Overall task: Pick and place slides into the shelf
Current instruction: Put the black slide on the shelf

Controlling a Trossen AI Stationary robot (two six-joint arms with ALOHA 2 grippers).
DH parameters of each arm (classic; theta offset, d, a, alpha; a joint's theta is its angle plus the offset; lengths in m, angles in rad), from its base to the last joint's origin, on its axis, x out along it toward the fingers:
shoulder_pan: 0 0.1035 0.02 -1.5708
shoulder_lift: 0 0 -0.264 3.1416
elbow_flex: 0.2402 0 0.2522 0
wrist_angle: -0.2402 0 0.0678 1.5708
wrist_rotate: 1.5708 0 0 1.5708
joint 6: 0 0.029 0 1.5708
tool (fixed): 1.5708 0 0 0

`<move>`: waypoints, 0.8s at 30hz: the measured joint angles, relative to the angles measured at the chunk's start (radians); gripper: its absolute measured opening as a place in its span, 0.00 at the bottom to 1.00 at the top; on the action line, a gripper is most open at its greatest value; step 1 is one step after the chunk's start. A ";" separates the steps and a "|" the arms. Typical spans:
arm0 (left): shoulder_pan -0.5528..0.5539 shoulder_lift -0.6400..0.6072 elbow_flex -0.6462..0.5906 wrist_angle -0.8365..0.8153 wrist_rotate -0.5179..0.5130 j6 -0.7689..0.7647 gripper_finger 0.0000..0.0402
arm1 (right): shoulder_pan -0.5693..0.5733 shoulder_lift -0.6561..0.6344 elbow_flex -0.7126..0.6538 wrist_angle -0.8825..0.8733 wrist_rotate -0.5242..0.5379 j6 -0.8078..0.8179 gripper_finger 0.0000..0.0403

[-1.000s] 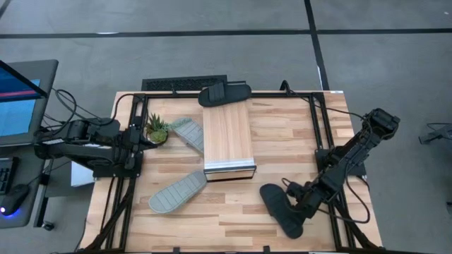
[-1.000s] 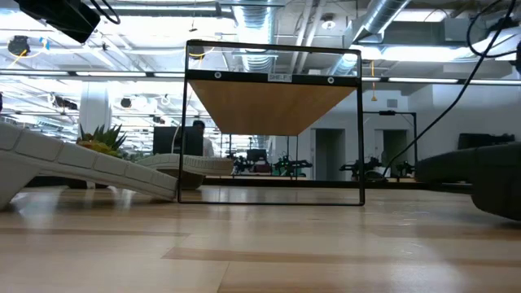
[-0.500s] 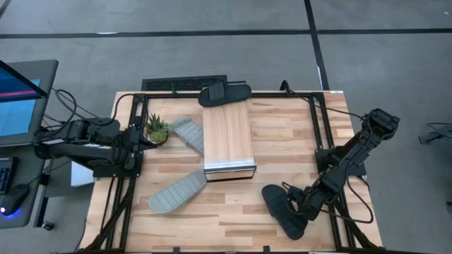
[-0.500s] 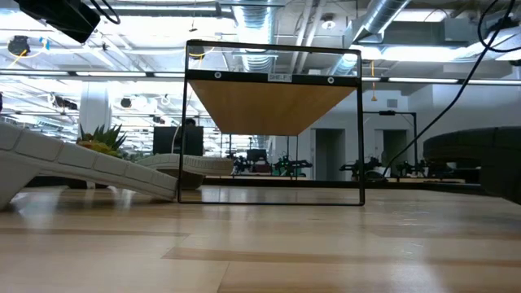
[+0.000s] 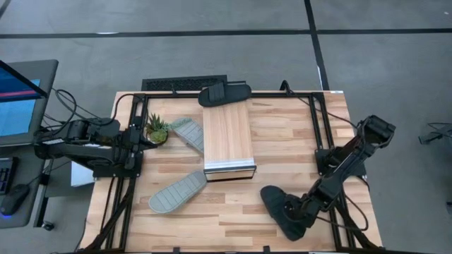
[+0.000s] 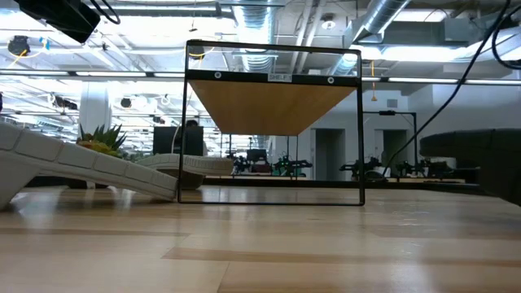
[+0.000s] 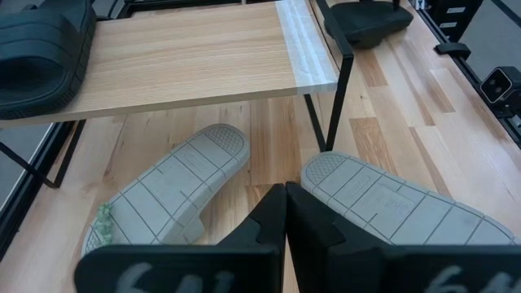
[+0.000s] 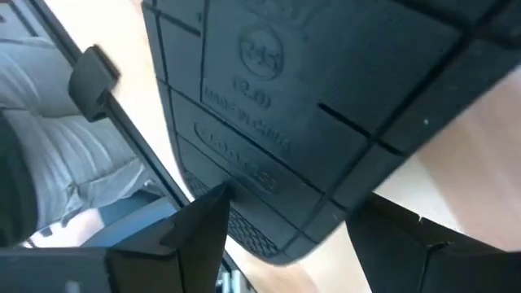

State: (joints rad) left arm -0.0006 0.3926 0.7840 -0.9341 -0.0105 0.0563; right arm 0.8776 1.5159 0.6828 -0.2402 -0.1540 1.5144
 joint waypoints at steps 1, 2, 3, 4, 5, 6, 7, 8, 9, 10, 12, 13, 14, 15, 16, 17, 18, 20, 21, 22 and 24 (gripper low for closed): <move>0.000 0.000 0.000 0.000 0.000 0.000 0.00 | -0.004 0.015 0.001 0.020 -0.003 -0.004 0.57; 0.000 0.000 0.000 0.000 0.000 0.000 0.00 | -0.009 0.027 0.002 0.034 -0.006 -0.005 0.57; 0.000 0.000 0.000 0.000 0.000 0.000 0.00 | -0.014 0.039 0.002 0.049 -0.010 -0.009 0.57; 0.000 0.000 0.000 0.000 0.000 0.000 0.00 | -0.018 0.045 0.003 0.062 -0.013 -0.021 0.55; 0.000 0.000 0.000 0.000 0.000 0.000 0.00 | -0.022 0.047 0.002 0.067 -0.015 -0.030 0.53; 0.000 0.000 0.000 0.000 0.000 0.000 0.00 | -0.026 0.047 0.002 0.069 -0.017 -0.032 0.50; 0.000 0.000 0.000 0.000 0.000 0.000 0.00 | -0.029 0.047 0.002 0.072 -0.017 -0.033 0.45; 0.000 0.000 0.000 0.000 0.000 0.000 0.00 | -0.033 0.043 0.002 0.075 -0.017 -0.034 0.38; 0.000 0.000 0.000 0.000 0.000 0.000 0.00 | -0.034 0.035 0.002 0.078 -0.017 -0.036 0.31; 0.000 0.000 0.000 0.000 0.000 0.000 0.00 | -0.034 0.027 0.003 0.087 -0.017 -0.046 0.22; 0.000 0.000 0.000 0.000 0.000 0.000 0.00 | -0.035 0.006 0.004 0.088 -0.007 -0.051 0.12; 0.000 0.000 0.000 0.000 0.000 0.000 0.00 | -0.036 -0.004 0.000 0.082 -0.004 -0.050 0.12; 0.000 0.000 0.000 0.000 0.000 0.000 0.00 | -0.036 -0.014 -0.001 0.078 -0.002 -0.047 0.12; 0.000 0.000 0.000 0.000 0.000 0.000 0.00 | -0.036 -0.026 -0.001 0.066 0.009 -0.034 0.12; 0.000 0.000 0.000 0.000 0.000 0.000 0.00 | -0.036 -0.041 -0.003 0.051 0.013 -0.019 0.12; 0.000 0.000 0.000 0.000 0.000 0.000 0.00 | -0.037 -0.055 -0.004 0.042 0.020 -0.004 0.12; 0.000 0.000 0.000 0.000 0.000 0.000 0.00 | -0.036 -0.076 -0.004 0.028 0.036 0.013 0.12; 0.000 0.000 0.000 0.000 0.000 0.000 0.00 | -0.029 -0.122 0.006 -0.038 0.073 0.045 0.12; 0.000 0.000 0.000 0.000 0.000 0.000 0.00 | -0.023 -0.148 0.014 -0.089 0.093 0.055 0.12; 0.000 0.000 0.000 0.000 0.000 0.000 0.00 | -0.017 -0.173 0.025 -0.159 0.115 0.064 0.12; 0.000 0.000 0.000 0.000 0.000 0.000 0.00 | -0.007 -0.222 0.059 -0.312 0.152 0.089 0.12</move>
State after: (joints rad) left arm -0.0003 0.3926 0.7841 -0.9344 -0.0108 0.0562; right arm 0.8703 1.2943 0.7417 -0.5520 -0.0020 1.6033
